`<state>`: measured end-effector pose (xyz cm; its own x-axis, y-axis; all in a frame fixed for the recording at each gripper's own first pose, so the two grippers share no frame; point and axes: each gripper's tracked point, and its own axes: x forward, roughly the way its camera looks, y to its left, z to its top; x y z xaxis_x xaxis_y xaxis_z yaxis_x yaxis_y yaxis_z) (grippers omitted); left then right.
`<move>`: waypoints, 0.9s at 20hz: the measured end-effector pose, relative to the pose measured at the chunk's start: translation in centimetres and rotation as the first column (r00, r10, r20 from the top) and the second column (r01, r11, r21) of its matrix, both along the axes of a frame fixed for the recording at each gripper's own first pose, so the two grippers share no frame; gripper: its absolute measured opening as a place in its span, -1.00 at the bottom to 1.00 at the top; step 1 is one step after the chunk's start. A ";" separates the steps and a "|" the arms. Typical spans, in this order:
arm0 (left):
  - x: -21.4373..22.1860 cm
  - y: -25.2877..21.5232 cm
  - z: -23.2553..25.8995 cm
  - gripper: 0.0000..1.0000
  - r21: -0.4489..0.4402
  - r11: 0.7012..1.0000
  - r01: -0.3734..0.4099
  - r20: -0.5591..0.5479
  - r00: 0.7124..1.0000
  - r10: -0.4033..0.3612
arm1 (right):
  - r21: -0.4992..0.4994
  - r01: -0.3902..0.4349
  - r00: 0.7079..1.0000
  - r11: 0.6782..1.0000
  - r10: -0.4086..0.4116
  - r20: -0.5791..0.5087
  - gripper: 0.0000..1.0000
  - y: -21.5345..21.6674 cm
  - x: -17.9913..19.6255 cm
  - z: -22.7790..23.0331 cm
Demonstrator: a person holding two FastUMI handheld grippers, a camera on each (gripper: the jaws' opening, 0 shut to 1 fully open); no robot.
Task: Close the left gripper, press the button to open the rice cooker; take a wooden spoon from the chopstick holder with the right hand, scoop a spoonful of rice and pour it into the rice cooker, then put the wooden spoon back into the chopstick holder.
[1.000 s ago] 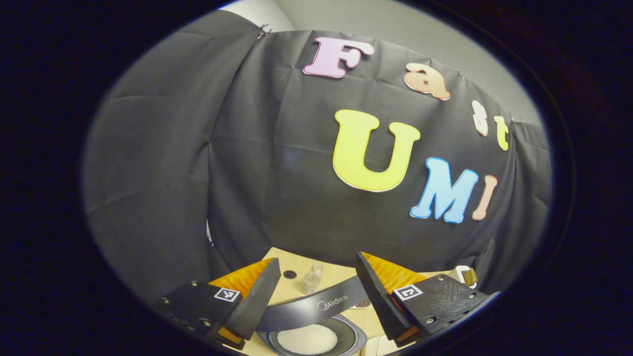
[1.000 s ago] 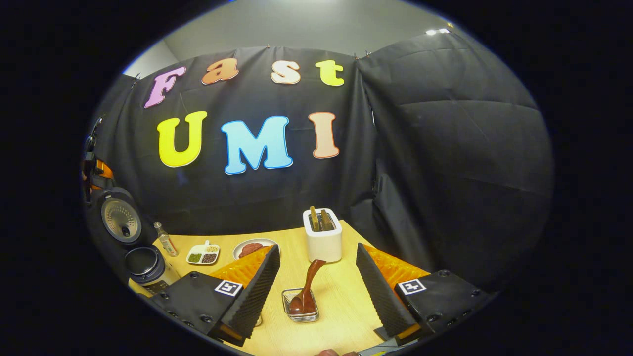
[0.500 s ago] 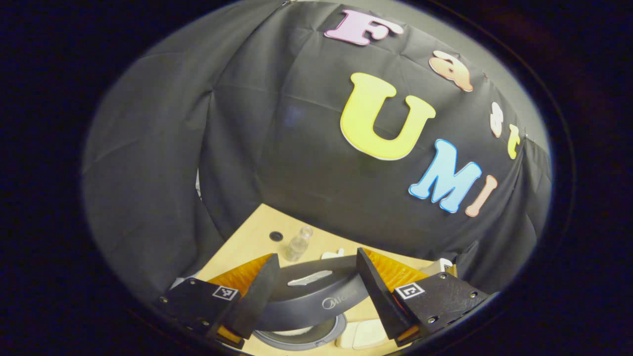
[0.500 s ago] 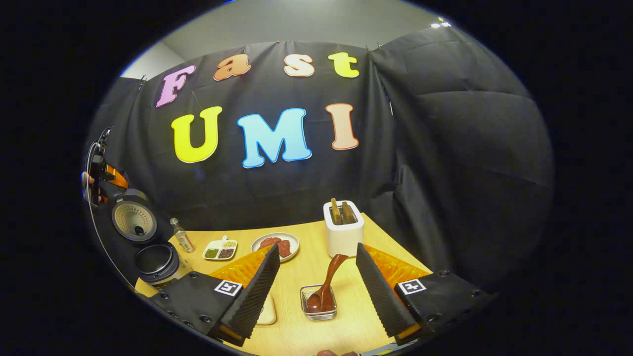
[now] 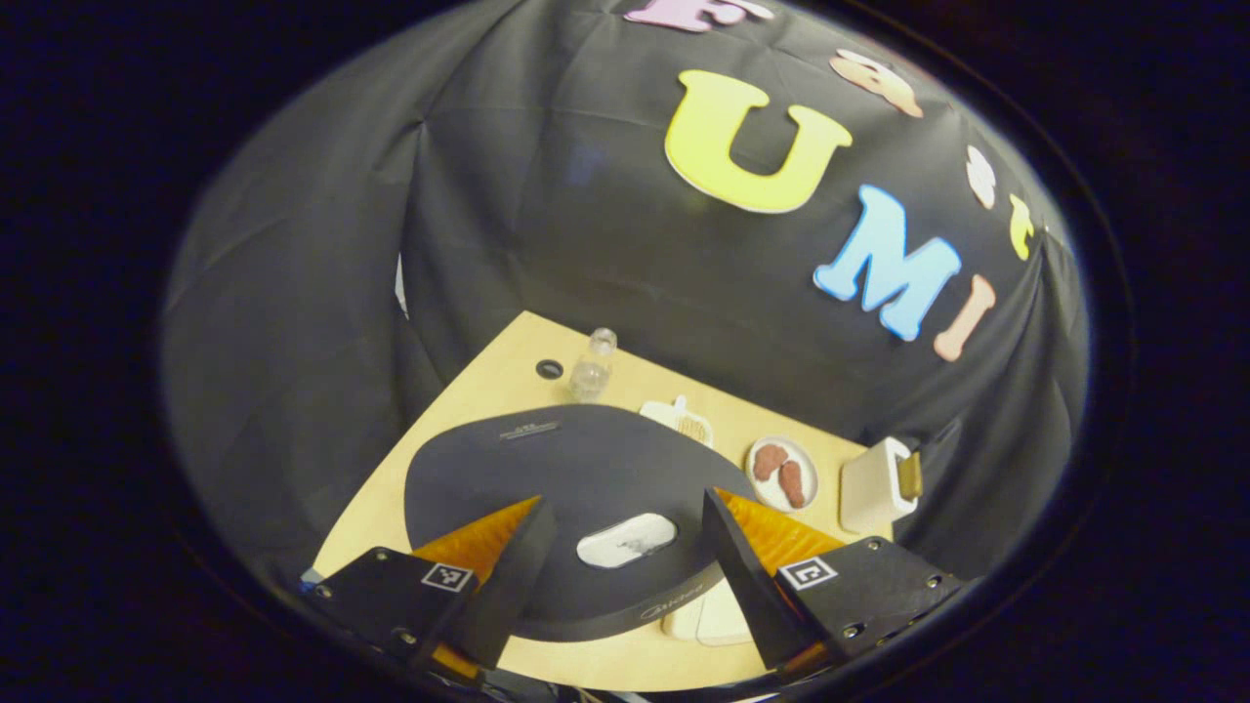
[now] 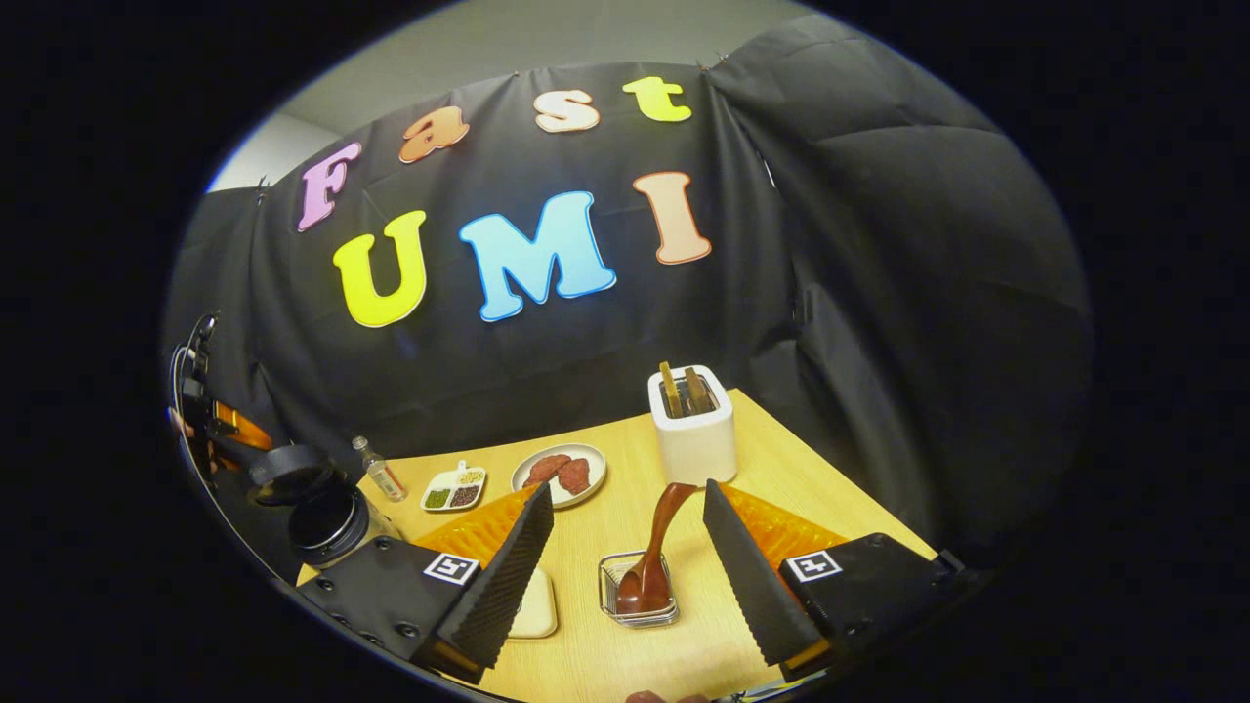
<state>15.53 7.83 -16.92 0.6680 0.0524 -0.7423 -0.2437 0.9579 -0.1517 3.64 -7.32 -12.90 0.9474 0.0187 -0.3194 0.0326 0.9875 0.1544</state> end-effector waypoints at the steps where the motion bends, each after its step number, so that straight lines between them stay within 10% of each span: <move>1: -0.6 -0.9 -1.3 0.95 0.023 1.000 0.010 -0.024 1.000 -0.010 | 0.006 0.013 1.000 1.000 -0.013 -0.009 0.96 -0.8 0.2 -0.4; 11: -3.5 -3.0 -9.6 1.00 0.156 0.984 0.085 -0.194 0.980 -0.054 | -0.005 0.102 0.993 0.995 -0.102 -0.067 0.96 -7.6 -1.5 -3.1; 18: -4.2 -2.8 -10.2 1.00 0.212 0.973 0.091 -0.194 0.980 -0.050 | -0.060 0.011 0.994 0.998 -0.018 -0.112 0.97 -11.7 -2.7 -4.7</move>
